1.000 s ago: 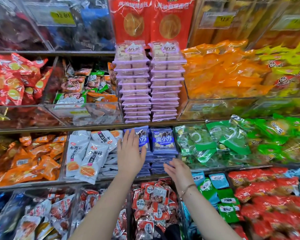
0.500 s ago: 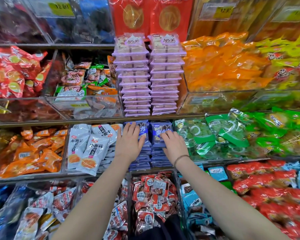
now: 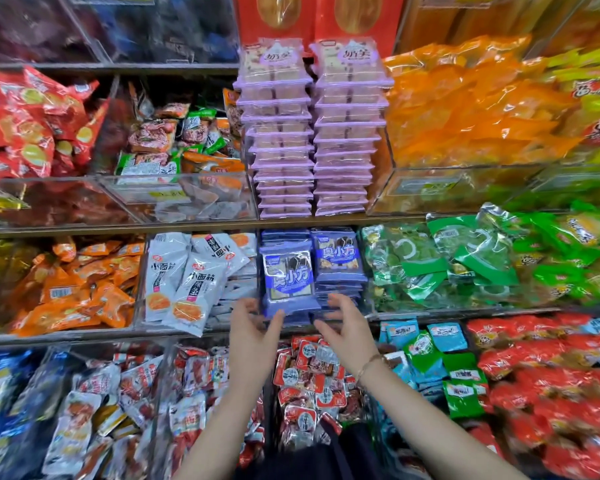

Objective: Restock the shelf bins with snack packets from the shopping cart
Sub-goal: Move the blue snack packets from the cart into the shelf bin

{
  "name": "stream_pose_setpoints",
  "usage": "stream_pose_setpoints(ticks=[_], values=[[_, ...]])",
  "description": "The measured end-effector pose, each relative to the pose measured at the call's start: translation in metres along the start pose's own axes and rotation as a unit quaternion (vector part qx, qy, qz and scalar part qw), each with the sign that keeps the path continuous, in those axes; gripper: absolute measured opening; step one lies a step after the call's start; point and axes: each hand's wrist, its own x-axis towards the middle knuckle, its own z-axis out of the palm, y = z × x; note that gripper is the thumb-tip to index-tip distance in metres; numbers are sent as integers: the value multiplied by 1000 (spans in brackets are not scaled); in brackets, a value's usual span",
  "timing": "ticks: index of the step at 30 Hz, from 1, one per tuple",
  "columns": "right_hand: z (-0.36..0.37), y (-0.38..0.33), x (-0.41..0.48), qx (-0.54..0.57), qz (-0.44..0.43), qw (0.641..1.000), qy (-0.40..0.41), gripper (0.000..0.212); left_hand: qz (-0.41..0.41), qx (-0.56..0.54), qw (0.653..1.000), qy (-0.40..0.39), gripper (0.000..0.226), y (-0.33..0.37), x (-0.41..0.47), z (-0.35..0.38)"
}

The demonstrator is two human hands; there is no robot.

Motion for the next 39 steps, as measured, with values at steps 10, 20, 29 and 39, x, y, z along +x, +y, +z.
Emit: stream_pose_setpoints(ticks=[10,20,29,39], values=[[28,-26,34,23,18,995,91,23,108,139,984,-35,82,5,52,11],[24,-13,25,78,70,991,88,45,120,171,977,-50,64,21,83,9],[9,-37,52,-465,-185,864,58,92,167,349,916,-103,108,4,72,-3],[-11,-34,65,-441,-260,859,21,61,176,314,932,-42,77,-10,67,5]])
